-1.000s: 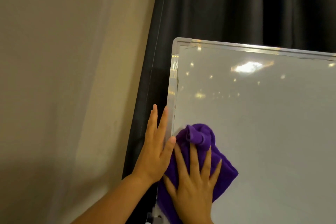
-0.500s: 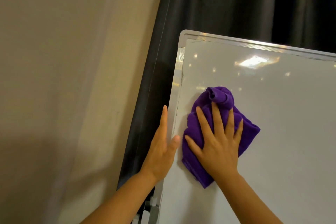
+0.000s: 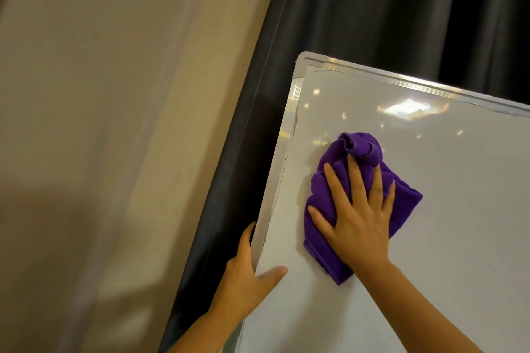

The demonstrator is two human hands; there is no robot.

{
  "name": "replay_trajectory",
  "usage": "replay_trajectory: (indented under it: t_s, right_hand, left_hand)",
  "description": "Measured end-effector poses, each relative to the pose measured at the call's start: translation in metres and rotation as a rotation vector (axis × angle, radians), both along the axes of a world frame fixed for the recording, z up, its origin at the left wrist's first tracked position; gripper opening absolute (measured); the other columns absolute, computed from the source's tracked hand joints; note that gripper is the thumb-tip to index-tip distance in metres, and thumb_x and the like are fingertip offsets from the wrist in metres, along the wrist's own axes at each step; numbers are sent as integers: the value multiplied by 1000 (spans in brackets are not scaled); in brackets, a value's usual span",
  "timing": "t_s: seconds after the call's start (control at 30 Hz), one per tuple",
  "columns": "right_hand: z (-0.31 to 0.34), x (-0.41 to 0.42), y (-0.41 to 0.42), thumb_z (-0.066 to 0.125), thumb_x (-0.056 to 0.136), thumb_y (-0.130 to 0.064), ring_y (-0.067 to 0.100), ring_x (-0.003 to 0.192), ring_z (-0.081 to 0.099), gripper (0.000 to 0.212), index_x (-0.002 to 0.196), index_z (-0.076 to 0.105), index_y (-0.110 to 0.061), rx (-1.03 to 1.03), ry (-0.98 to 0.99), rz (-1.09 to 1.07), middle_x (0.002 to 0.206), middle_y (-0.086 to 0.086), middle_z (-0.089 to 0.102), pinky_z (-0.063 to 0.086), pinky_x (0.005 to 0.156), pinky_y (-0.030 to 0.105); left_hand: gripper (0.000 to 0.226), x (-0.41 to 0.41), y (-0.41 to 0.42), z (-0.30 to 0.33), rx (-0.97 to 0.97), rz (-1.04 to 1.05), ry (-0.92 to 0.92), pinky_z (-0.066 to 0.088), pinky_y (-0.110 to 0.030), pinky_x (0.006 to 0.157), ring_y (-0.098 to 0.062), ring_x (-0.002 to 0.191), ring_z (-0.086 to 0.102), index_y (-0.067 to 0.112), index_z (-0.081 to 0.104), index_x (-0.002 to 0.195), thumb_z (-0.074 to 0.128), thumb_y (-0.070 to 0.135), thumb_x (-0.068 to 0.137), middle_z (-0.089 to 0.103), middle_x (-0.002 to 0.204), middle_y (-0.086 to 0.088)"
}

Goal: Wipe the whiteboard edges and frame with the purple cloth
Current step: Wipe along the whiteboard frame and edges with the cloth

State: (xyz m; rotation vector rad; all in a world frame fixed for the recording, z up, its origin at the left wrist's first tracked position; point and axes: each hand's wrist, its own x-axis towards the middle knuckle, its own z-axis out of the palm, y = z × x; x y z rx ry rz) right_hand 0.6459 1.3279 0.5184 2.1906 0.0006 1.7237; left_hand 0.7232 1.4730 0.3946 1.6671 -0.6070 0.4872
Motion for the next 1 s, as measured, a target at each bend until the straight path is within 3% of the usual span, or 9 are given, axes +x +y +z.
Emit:
replay_trajectory:
  t_s: [0.1,0.17,0.23,0.3,0.43,0.57,0.7,0.87,1.0]
  right_hand:
    - [3,2,8,30,85,-61,40,137,21,65,141,29,-27,-106,37,1,148,10,35,7,110,57]
    - [9,6,22,29,87,-61,39,137,23,63,141,30,-28,-277,82,12,148,8,37,7,110,59]
    - [18,13,41,29,87,-61,38,139,22,62,140,32,-29,-488,143,38,148,7,36,6,110,61]
    - [29,20,61,32,88,-60,37,140,20,58,136,38,-29,-700,209,66,148,5,36,4,111,62]
    - [44,24,86,39,85,-55,31,126,44,43,102,65,-25,-1005,366,111,119,3,62,9,111,58]
    - [65,19,92,41,83,-57,26,105,56,44,91,67,-22,-1009,383,153,98,2,68,20,108,56]
    - [116,10,93,34,83,-59,27,105,54,50,92,66,-22,-940,280,63,99,4,67,20,108,56]
    - [183,-6,95,29,83,-60,32,112,49,55,96,65,-20,-880,146,12,105,6,65,19,107,59]
    - [189,-9,92,31,83,-59,33,119,45,52,102,62,-22,-880,105,70,112,6,62,17,107,60]
  left_hand:
    - [102,2,-2,-11,-42,41,36,48,-25,87,5,89,42,35,14,142,64,67,60,35,109,23]
    - [99,1,-2,-12,-46,36,22,48,-14,77,4,89,45,35,20,138,59,74,56,39,104,27]
    - [93,-2,-1,-15,-71,13,8,47,-5,61,9,84,50,36,28,128,55,79,50,43,98,31]
    - [79,-5,0,-19,-111,21,-15,51,-10,61,6,83,56,42,32,113,56,81,48,50,96,26]
    - [63,-11,5,-20,-140,33,-48,52,-12,61,4,82,60,48,34,98,61,79,50,57,95,20]
    - [59,-18,11,-18,-105,50,-46,52,-12,61,5,79,58,44,32,98,67,70,57,55,93,20]
    - [61,-22,9,-11,-54,97,-70,45,-5,55,12,78,51,43,29,97,64,74,56,48,90,27]
    - [59,-28,3,46,-161,100,-215,48,-6,55,10,73,56,43,34,87,52,85,50,53,87,22]
    - [42,-30,8,111,-203,175,-406,41,-10,44,10,55,51,29,38,83,54,67,73,47,67,13]
